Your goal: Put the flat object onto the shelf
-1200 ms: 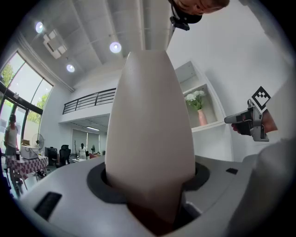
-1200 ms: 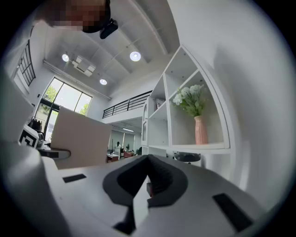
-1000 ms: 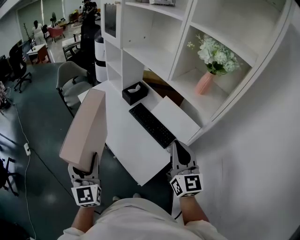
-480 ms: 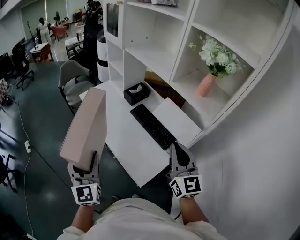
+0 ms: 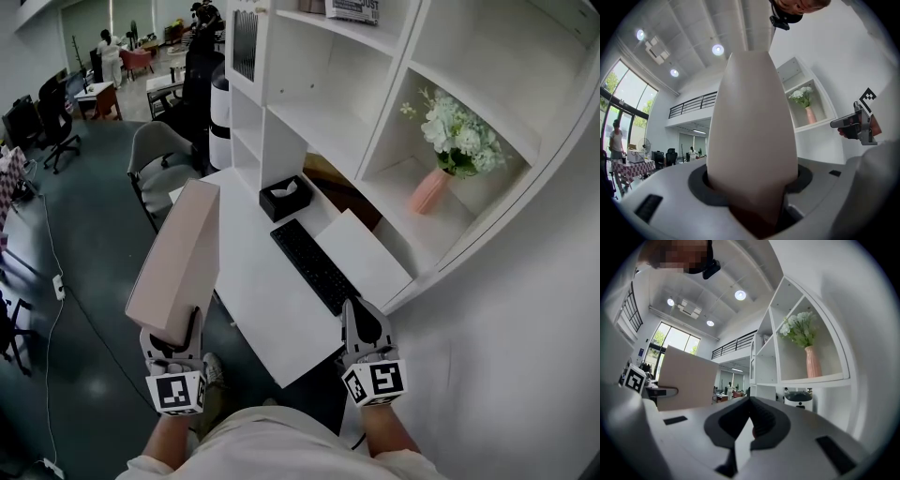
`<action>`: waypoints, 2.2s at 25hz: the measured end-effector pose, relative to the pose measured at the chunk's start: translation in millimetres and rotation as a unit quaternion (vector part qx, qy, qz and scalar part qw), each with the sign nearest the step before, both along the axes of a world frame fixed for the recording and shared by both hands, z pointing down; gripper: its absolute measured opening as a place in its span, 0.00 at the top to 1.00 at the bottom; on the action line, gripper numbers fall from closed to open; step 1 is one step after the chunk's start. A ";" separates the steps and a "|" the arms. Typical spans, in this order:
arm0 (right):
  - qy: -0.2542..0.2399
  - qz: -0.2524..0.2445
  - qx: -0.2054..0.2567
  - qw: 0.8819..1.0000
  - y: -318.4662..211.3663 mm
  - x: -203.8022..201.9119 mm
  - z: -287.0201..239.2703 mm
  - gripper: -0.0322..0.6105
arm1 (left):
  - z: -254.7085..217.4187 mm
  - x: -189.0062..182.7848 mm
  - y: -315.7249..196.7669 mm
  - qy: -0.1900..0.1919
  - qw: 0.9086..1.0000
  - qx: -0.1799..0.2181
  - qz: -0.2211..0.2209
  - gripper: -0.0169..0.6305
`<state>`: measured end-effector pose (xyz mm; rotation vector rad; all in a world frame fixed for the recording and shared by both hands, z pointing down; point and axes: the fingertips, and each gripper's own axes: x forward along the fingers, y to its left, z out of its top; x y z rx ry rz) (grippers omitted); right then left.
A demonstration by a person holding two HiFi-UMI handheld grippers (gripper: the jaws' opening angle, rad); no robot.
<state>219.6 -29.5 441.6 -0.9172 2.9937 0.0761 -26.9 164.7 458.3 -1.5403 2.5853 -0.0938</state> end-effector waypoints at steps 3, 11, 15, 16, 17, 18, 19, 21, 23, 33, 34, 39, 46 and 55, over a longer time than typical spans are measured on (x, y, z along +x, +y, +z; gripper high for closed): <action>0.005 0.005 0.001 1.000 -7.9 -13.9 3.9 0.95 | 3.8 -15.4 -12.0 0.003 1.000 0.002 0.006 0.54; 0.020 0.053 0.004 0.998 -41.9 -65.0 7.2 0.95 | 11.0 -84.8 -69.1 0.004 0.999 0.004 0.051 0.54; 0.023 0.085 0.005 0.996 -61.6 -97.5 2.6 0.95 | 5.7 -127.5 -105.6 0.003 0.996 0.006 0.084 0.54; 0.024 0.094 0.005 0.995 -66.4 -105.1 1.4 0.95 | 5.0 -138.2 -115.0 0.003 0.996 0.005 0.093 0.54; 0.024 0.103 0.004 0.994 -71.3 -112.4 0.5 0.95 | 4.4 -148.6 -124.6 0.004 0.995 0.004 0.102 0.54; 0.025 0.113 0.003 0.993 -76.3 -119.4 -0.3 0.95 | 3.5 -158.6 -134.5 0.004 0.994 0.003 0.111 0.54; 0.025 0.124 0.002 0.992 -81.1 -126.2 -1.3 0.95 | 1.4 -168.1 -144.6 0.004 0.993 0.003 0.122 0.54; 0.025 0.146 0.002 0.989 -89.9 -138.6 -3.7 0.95 | -3.6 -185.0 -164.8 0.004 0.990 0.005 0.144 0.54; 0.023 0.170 -0.001 0.985 -98.0 -149.0 -4.6 0.95 | -6.9 -200.2 -184.5 0.003 0.986 0.003 0.167 0.54; 0.030 0.259 -0.003 0.965 -116.8 -197.0 -14.8 0.95 | -13.7 -249.1 -256.9 0.000 0.961 -0.002 0.275 0.54; 0.030 0.266 -0.003 0.964 -117.0 -200.1 -15.5 0.95 | -14.9 -252.1 -262.3 -0.002 0.959 -0.002 0.283 0.54; 0.036 0.293 0.002 0.956 -115.6 -207.8 -24.0 0.95 | -26.0 -260.8 -281.4 -0.019 0.952 0.004 0.304 0.54; 0.039 0.319 -0.001 0.947 -114.2 -189.9 -24.6 0.95 | -58.9 -244.4 -298.3 -0.192 0.927 -0.005 0.322 0.55; 0.029 0.315 0.012 0.949 -116.1 -176.4 -37.7 0.95 | -88.2 -211.3 -306.8 -0.282 0.908 0.011 0.311 0.55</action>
